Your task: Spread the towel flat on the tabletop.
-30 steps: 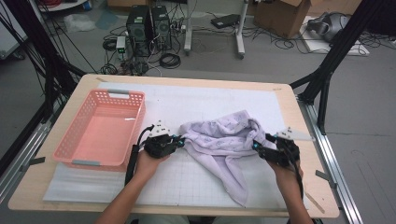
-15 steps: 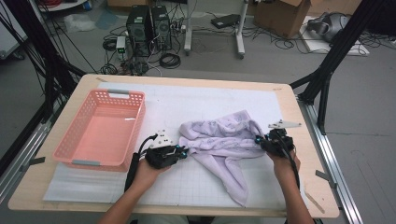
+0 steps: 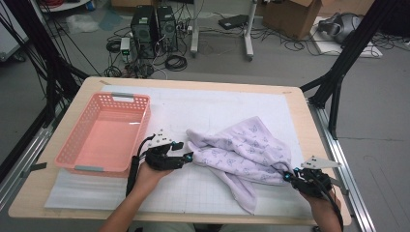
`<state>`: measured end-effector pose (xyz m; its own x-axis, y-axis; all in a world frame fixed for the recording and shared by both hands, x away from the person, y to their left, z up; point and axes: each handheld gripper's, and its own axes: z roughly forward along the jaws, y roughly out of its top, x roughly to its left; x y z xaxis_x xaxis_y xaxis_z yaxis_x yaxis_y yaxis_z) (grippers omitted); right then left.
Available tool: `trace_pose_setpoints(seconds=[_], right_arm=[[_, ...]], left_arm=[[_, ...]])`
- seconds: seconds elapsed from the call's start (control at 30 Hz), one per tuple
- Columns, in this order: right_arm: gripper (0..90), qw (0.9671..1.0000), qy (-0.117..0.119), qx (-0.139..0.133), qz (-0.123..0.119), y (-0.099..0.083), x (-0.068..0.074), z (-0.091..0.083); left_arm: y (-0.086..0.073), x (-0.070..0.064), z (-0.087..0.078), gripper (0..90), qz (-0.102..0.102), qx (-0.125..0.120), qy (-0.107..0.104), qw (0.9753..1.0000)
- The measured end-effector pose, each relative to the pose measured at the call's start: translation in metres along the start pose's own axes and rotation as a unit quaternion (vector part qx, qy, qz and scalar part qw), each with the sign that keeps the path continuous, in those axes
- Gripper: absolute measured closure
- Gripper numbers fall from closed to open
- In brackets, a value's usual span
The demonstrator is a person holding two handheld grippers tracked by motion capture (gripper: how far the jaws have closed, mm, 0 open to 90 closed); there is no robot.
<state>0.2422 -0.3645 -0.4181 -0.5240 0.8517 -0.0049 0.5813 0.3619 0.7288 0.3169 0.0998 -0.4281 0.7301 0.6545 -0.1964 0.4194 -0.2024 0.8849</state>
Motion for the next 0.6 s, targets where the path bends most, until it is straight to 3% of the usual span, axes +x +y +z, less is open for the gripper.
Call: trace_pose_setpoints(seconds=[0.1, 0.2, 0.3, 0.4, 0.6], right_arm=[[57.5, 0.9987, 0.003, -0.049, 0.016, 0.006, -0.001, -0.012], [55.1, 0.9952, 0.004, -0.097, 0.017, 0.021, -0.001, -0.022], [52.0, 0.9928, 0.002, -0.119, 0.010, 0.042, 0.000, -0.023], [50.2, 0.9939, -0.002, -0.110, 0.000, 0.065, 0.001, -0.006], [46.0, 0.9977, 0.017, -0.064, -0.010, 0.108, 0.001, 0.064]], left_arm=[[0.000, 0.003, 0.000, 40.9, -0.001, 0.000, 0.006, 1.0000], [-0.001, 0.004, 0.002, 41.0, 0.005, 0.004, 0.012, 0.9999], [-0.002, 0.005, 0.003, 41.2, 0.006, 0.005, 0.013, 0.9999], [-0.002, 0.005, 0.004, 41.2, 0.005, 0.004, 0.014, 0.9999], [-0.002, 0.007, 0.003, 41.2, 0.006, 0.003, 0.014, 0.9999]])
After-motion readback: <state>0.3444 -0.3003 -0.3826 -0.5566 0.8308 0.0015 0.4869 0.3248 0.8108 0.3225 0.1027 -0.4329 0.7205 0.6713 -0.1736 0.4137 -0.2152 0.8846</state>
